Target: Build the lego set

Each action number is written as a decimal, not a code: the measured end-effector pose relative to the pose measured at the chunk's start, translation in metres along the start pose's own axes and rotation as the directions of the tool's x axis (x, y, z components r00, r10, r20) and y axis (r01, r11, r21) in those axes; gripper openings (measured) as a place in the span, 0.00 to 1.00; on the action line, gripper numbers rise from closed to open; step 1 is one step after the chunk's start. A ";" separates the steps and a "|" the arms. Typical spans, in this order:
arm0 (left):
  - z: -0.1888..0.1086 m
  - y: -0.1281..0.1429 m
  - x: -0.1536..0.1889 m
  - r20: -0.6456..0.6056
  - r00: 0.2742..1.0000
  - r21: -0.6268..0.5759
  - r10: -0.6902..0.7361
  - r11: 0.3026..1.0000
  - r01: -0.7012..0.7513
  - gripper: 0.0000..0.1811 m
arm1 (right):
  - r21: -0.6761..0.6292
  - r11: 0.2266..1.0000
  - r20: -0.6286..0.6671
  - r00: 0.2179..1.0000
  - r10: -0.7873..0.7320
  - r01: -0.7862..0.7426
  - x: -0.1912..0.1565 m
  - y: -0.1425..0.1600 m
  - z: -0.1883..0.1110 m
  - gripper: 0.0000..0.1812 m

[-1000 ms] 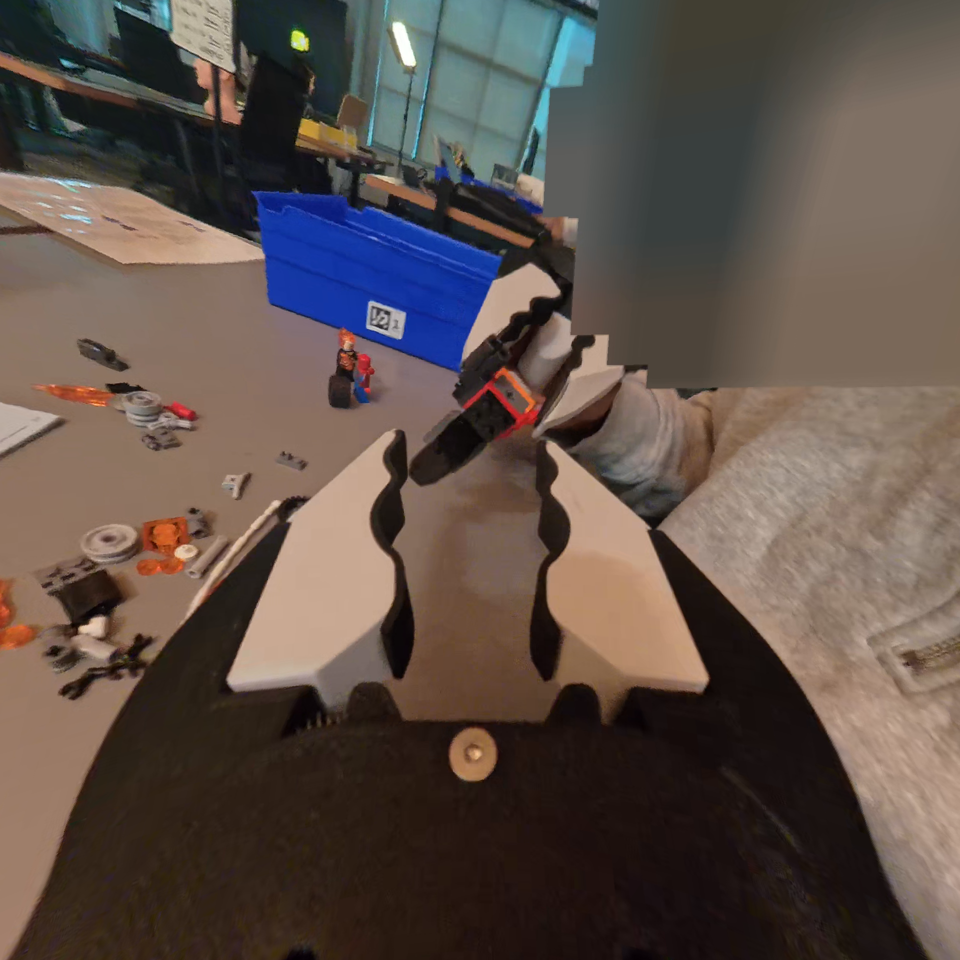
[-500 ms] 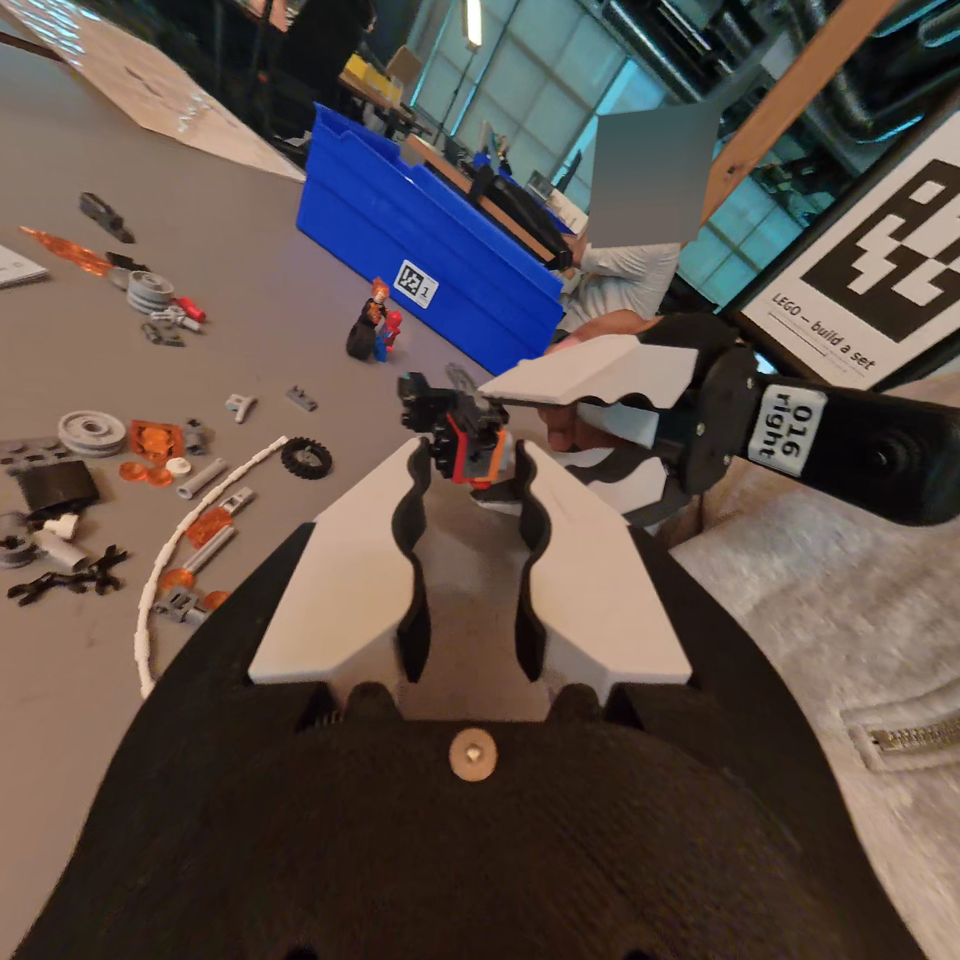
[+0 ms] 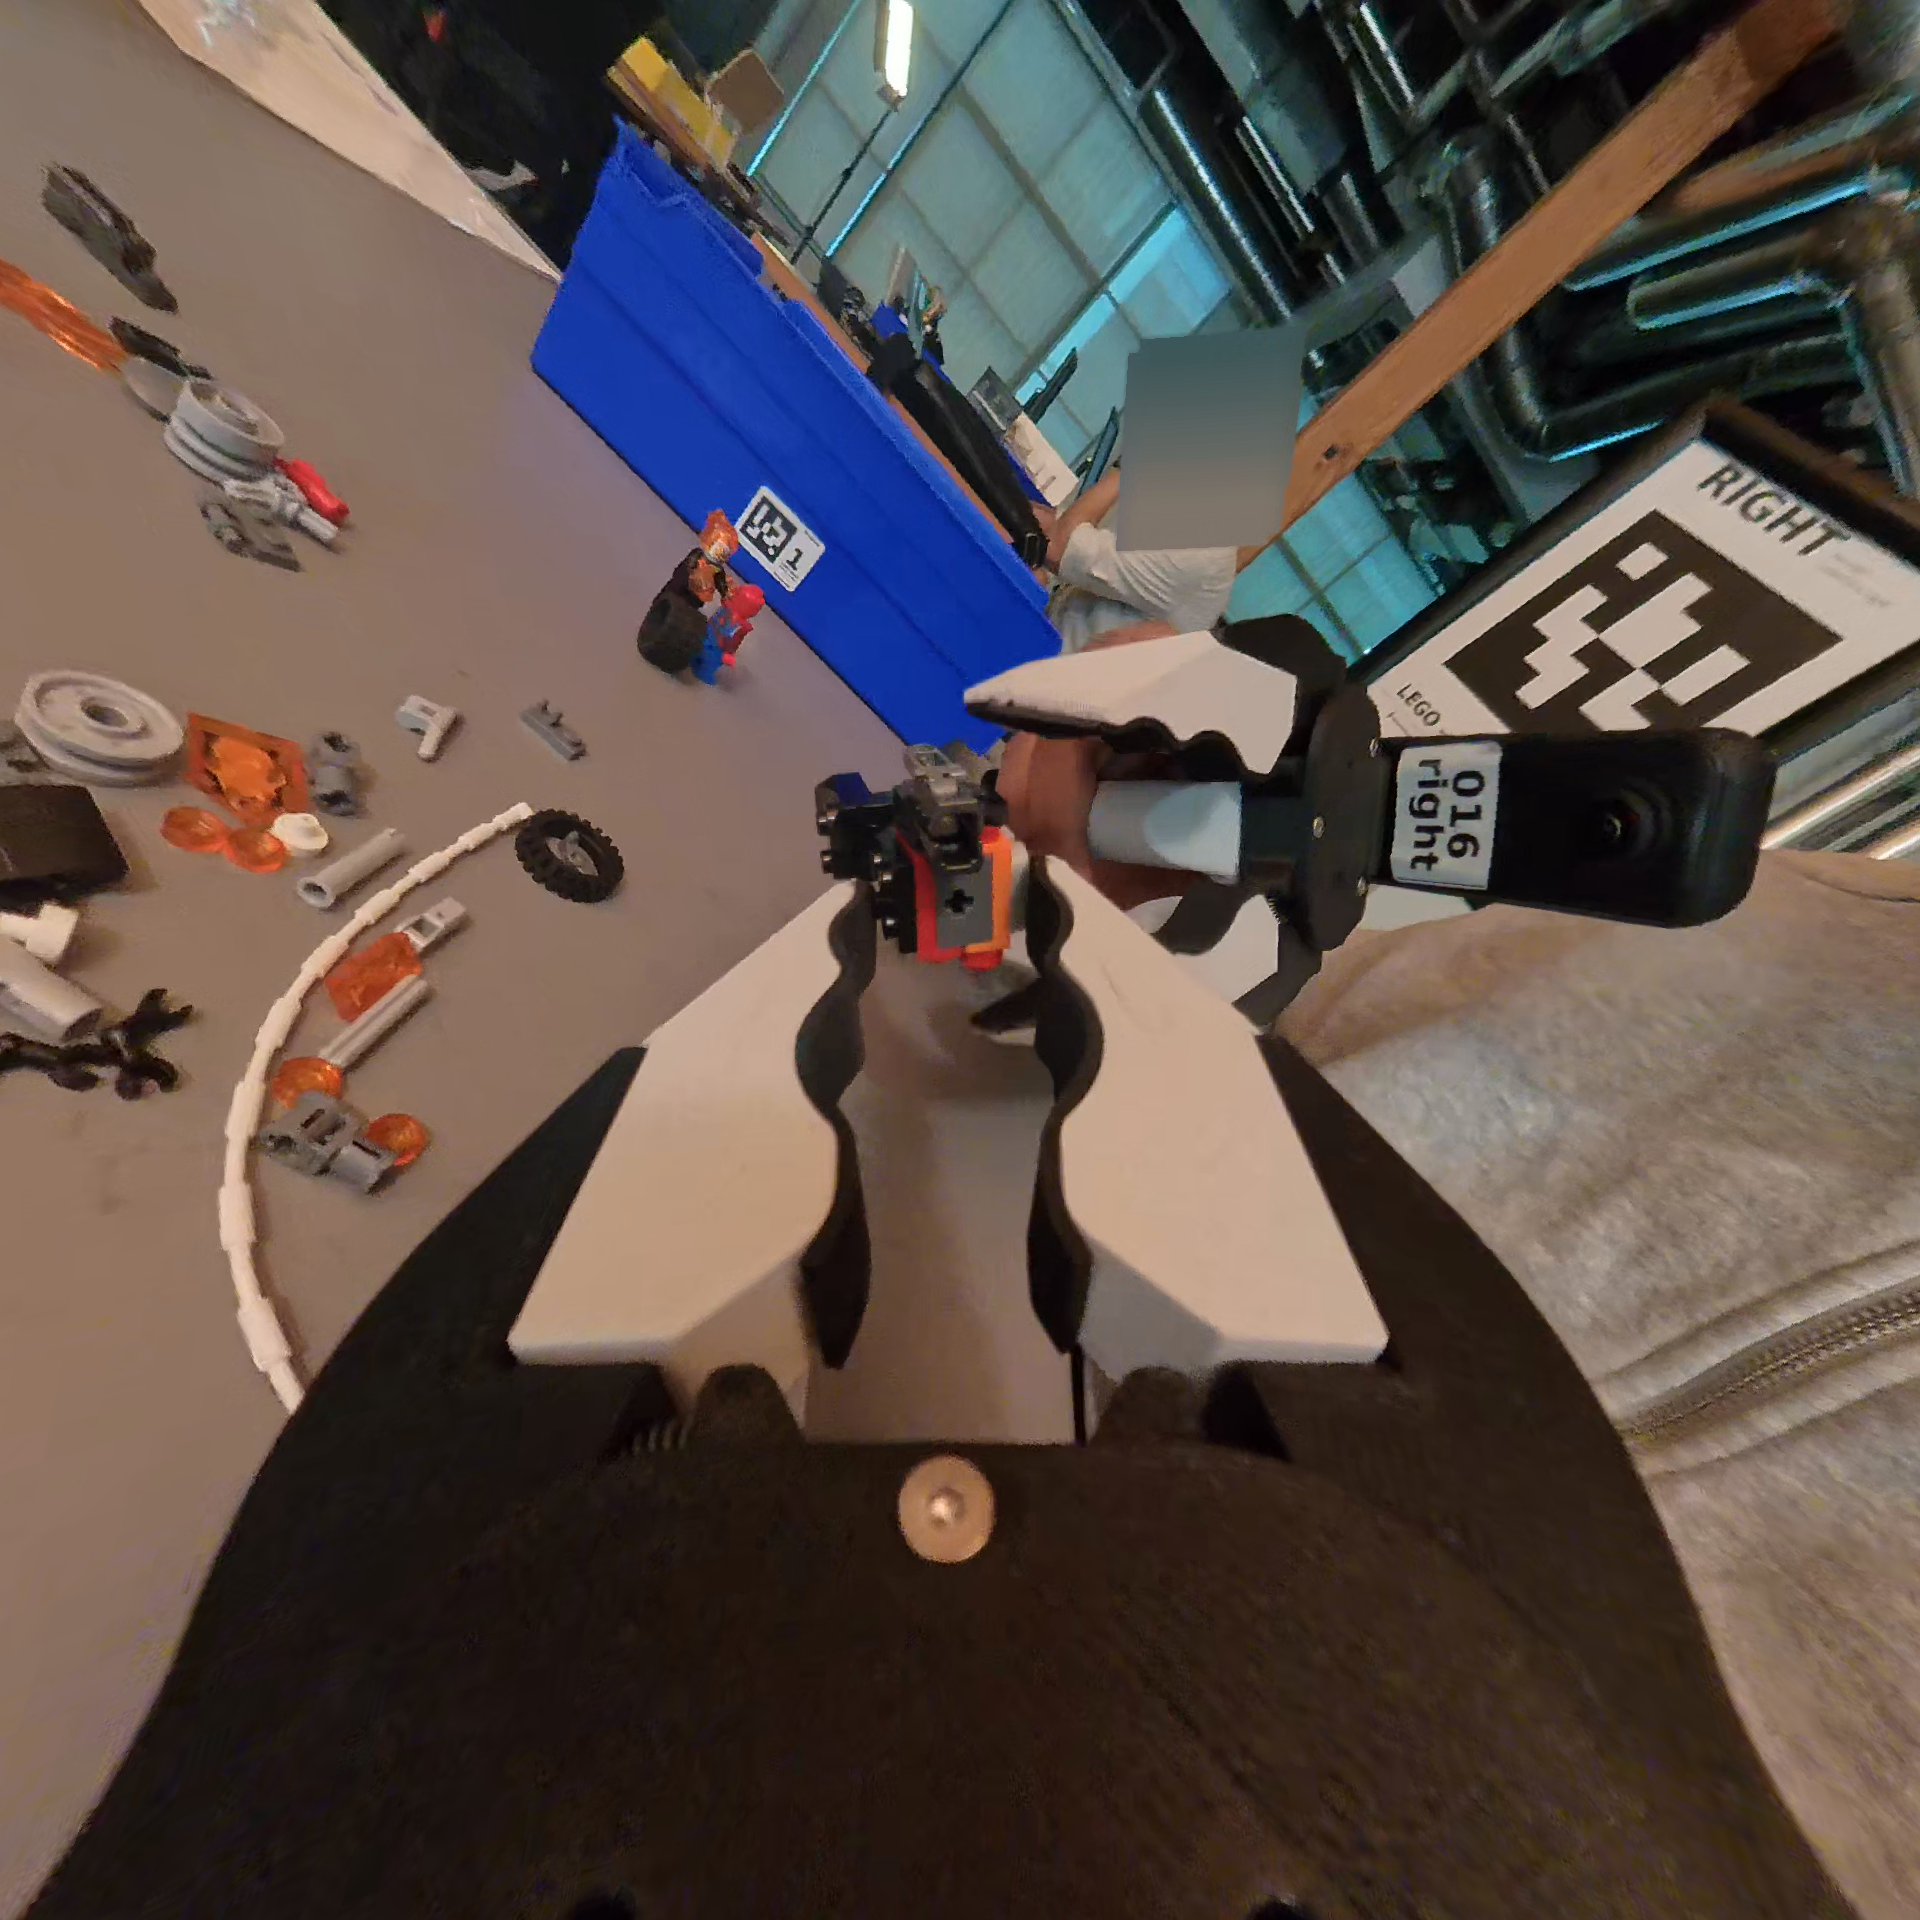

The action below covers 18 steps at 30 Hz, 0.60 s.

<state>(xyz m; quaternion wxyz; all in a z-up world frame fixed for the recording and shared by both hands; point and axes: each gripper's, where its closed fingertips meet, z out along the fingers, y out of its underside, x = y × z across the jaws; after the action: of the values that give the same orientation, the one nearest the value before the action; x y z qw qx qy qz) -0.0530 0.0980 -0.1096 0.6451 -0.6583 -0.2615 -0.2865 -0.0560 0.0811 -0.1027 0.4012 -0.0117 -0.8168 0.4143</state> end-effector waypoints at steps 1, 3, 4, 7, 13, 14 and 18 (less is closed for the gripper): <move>0.000 0.000 0.000 -0.007 1.000 0.003 -0.018 1.000 0.018 0.15 | 0.000 1.000 0.013 1.000 0.011 -0.011 -0.002 0.000 0.001 0.29; -0.001 0.000 -0.002 -0.011 0.999 0.006 -0.045 0.999 0.045 0.15 | 0.004 1.000 0.027 0.999 0.020 -0.020 -0.004 -0.001 0.003 0.29; -0.001 0.000 -0.003 -0.011 0.999 0.005 -0.052 0.999 0.052 0.15 | 0.005 1.000 0.034 0.999 0.016 -0.016 -0.005 -0.001 0.003 0.29; 0.000 0.002 -0.004 -0.003 0.998 -0.011 -0.058 0.998 0.058 0.15 | -0.006 1.000 0.031 1.000 0.000 0.000 -0.005 0.001 0.006 0.29; 0.002 0.007 -0.007 0.011 0.997 -0.038 -0.078 0.996 0.078 0.16 | -0.034 0.999 0.046 0.998 -0.038 0.040 -0.010 0.007 0.012 0.28; 0.002 0.007 -0.007 0.012 0.997 -0.043 -0.079 0.996 0.080 0.16 | -0.037 0.998 0.049 0.998 -0.044 0.046 -0.011 0.008 0.013 0.26; 0.004 0.012 -0.009 0.026 0.997 -0.070 -0.079 0.994 0.081 0.16 | -0.047 0.996 0.032 0.996 -0.080 0.081 -0.009 0.010 0.014 0.19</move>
<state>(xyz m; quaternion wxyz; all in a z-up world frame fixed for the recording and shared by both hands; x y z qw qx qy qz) -0.0506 0.1022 -0.1240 0.6063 -0.6732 -0.2849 -0.3133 -0.0626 0.0752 -0.1199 0.4051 0.0177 -0.8322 0.3782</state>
